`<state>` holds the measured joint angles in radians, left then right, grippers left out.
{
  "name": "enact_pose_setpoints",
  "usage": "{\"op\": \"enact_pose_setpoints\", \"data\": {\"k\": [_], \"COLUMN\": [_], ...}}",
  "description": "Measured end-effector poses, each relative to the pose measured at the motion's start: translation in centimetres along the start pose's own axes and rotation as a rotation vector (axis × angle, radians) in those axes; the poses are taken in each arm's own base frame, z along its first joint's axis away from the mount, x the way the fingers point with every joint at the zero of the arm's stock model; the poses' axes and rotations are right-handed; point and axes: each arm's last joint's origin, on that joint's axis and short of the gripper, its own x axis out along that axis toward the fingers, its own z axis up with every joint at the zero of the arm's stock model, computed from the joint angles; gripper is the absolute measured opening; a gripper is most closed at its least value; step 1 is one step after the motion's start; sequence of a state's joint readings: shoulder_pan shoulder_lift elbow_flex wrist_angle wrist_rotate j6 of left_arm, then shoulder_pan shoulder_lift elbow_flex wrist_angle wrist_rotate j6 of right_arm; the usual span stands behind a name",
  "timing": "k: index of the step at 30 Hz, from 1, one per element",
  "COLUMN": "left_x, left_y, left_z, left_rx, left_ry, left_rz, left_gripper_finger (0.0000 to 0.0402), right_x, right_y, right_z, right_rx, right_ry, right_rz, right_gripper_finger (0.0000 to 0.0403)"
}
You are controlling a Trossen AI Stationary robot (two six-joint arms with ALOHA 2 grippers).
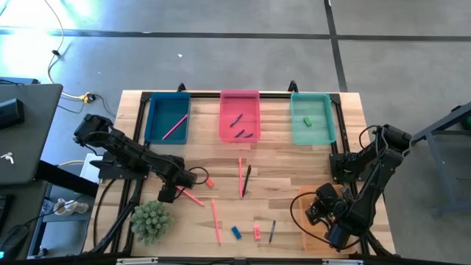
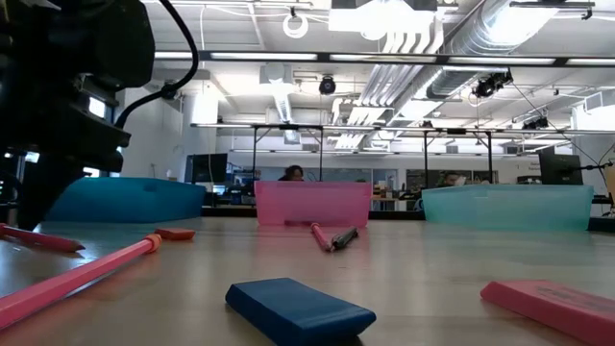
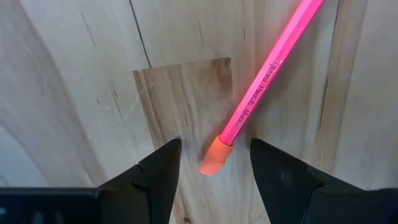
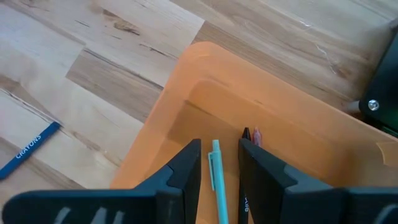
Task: Sort crayons/erasers/pens/pencils in bins
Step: Put the pink pencil into the blue bin
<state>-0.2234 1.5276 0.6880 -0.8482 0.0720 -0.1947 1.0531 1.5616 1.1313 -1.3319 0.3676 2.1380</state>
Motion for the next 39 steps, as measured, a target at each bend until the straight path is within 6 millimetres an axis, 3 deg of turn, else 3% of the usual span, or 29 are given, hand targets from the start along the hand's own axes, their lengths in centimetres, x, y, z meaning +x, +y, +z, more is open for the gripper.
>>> {"op": "enact_pose_setpoints", "data": {"k": [11, 21, 33, 39], "left_x": [0.1, -0.1, -2.8, -5.2], "left_y": [0.1, 0.0, -0.3, 0.1], "left_z": [0.0, 0.0, -0.5, -0.6], "left_rx": [0.003, 0.008, -0.026, -0.112], "left_ry": [-0.006, -0.021, -0.188, -0.4], "left_rz": [0.015, 0.006, -0.116, -0.108], "left_gripper_finger": [0.0093, 0.0023, 0.0016, 0.0016], "right_x": [-0.1, -1.9, -1.9, -1.5], "right_y": [0.1, 0.6, 0.9, 1.2], "right_z": [0.0, 0.5, 0.8, 1.6], "right_rx": [0.003, 0.006, 0.037, 0.019], "right_ry": [0.004, 0.018, 0.001, -0.004], "right_rz": [0.006, 0.029, 0.045, 0.026], "right_gripper_finger": [0.0099, 0.0099, 0.0099, 0.0099]}}
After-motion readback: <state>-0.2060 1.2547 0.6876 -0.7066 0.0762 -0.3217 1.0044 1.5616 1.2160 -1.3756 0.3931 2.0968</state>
